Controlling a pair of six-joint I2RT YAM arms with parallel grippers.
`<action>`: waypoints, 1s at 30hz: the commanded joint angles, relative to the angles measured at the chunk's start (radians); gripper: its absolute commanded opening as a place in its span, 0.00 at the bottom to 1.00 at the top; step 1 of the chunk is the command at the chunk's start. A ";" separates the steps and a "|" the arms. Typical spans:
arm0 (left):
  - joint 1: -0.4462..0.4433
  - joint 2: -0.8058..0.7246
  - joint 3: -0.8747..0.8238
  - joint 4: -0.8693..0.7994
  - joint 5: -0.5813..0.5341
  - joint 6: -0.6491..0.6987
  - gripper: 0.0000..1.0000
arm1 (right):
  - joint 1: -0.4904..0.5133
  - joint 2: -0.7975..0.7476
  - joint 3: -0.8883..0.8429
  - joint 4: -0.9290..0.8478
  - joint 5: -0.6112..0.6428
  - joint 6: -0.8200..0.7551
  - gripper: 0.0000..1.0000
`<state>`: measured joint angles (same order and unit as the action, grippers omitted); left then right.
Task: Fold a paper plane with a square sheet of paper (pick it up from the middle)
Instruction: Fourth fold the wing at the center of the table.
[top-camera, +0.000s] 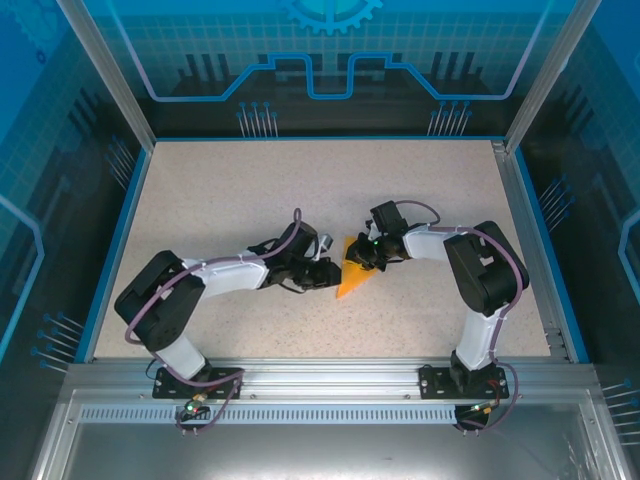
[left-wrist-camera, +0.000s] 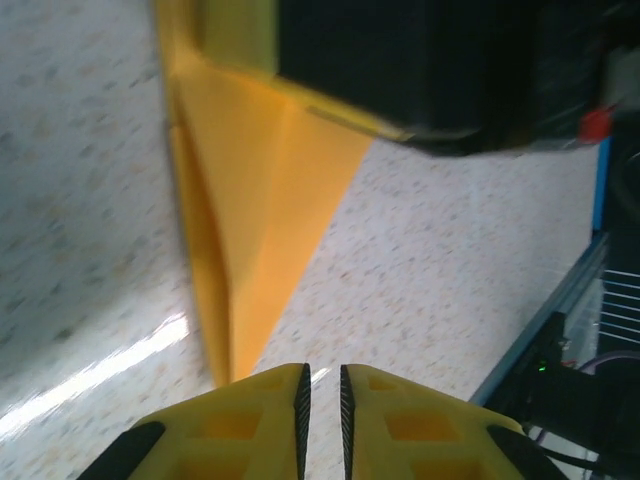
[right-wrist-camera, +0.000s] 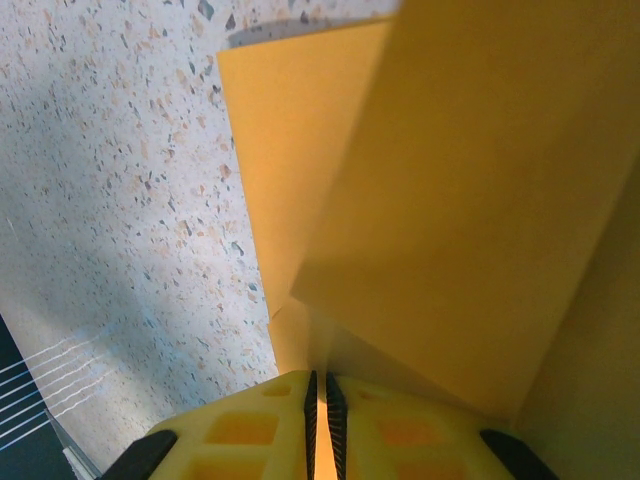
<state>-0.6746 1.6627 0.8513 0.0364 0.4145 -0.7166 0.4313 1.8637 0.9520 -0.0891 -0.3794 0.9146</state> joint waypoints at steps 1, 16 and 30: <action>-0.011 0.071 0.045 0.067 0.086 -0.036 0.20 | 0.001 0.084 -0.035 -0.127 0.120 -0.017 0.16; -0.022 0.174 -0.017 -0.091 0.044 -0.011 0.20 | -0.001 0.087 -0.039 -0.132 0.125 -0.020 0.16; -0.043 0.063 -0.106 -0.141 -0.006 0.016 0.16 | 0.000 0.087 -0.040 -0.130 0.122 -0.016 0.17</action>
<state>-0.7055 1.7599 0.8009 0.0040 0.4377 -0.7052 0.4313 1.8656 0.9558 -0.0956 -0.3794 0.9146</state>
